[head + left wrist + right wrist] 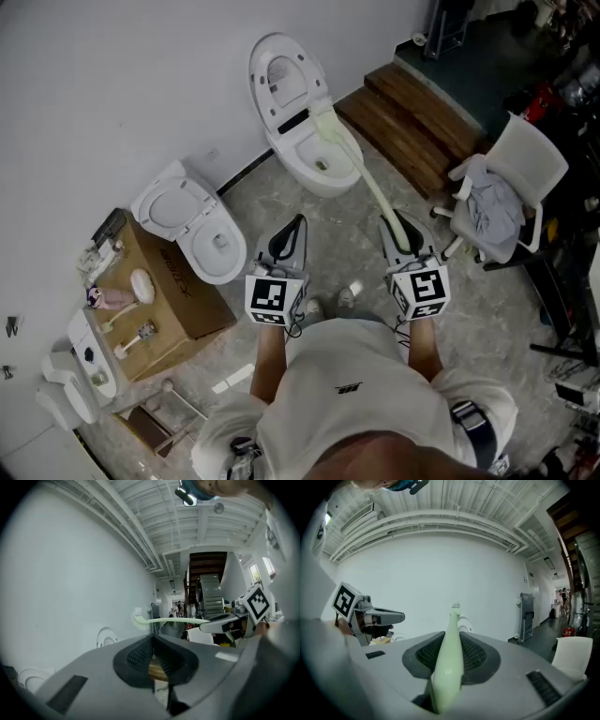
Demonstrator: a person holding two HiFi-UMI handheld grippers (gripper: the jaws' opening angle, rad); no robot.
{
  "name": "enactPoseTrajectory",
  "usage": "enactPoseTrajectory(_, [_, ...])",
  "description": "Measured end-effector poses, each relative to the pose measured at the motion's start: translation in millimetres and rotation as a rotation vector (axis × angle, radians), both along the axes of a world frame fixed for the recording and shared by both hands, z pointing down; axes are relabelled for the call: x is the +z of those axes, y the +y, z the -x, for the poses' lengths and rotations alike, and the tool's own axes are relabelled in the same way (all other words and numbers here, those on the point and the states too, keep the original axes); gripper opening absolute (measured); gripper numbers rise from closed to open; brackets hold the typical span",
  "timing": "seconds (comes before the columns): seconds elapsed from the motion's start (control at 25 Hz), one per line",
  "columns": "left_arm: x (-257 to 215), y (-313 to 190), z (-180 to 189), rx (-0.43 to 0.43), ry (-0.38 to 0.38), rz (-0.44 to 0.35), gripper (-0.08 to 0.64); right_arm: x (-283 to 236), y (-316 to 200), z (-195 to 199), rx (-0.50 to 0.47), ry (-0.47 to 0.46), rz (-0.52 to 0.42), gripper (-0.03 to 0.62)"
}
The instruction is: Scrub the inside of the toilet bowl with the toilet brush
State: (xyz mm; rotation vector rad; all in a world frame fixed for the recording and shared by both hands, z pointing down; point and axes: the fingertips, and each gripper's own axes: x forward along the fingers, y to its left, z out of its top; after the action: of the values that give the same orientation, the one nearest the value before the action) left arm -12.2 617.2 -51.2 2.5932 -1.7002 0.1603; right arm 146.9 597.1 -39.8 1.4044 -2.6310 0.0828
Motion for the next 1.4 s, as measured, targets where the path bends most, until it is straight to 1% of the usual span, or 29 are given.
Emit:
enactPoseTrajectory(0.24, [14, -14, -18, -0.010, -0.008, 0.020, 0.009, 9, -17, -12, -0.019, 0.000, 0.019, 0.087])
enactPoseTrajectory(0.72, [20, -67, -27, -0.011, -0.003, 0.026, 0.009, 23, -70, -10, -0.051, 0.005, 0.062, 0.087])
enactPoseTrajectory(1.04, [32, -118, -15, -0.011, -0.009, 0.045, 0.009, 32, -122, 3, -0.053, 0.020, 0.075, 0.087])
enactPoseTrajectory(1.4, [36, -188, 14, 0.023, 0.022, 0.073, 0.009, 34, -188, 31, -0.027, 0.030, 0.099, 0.087])
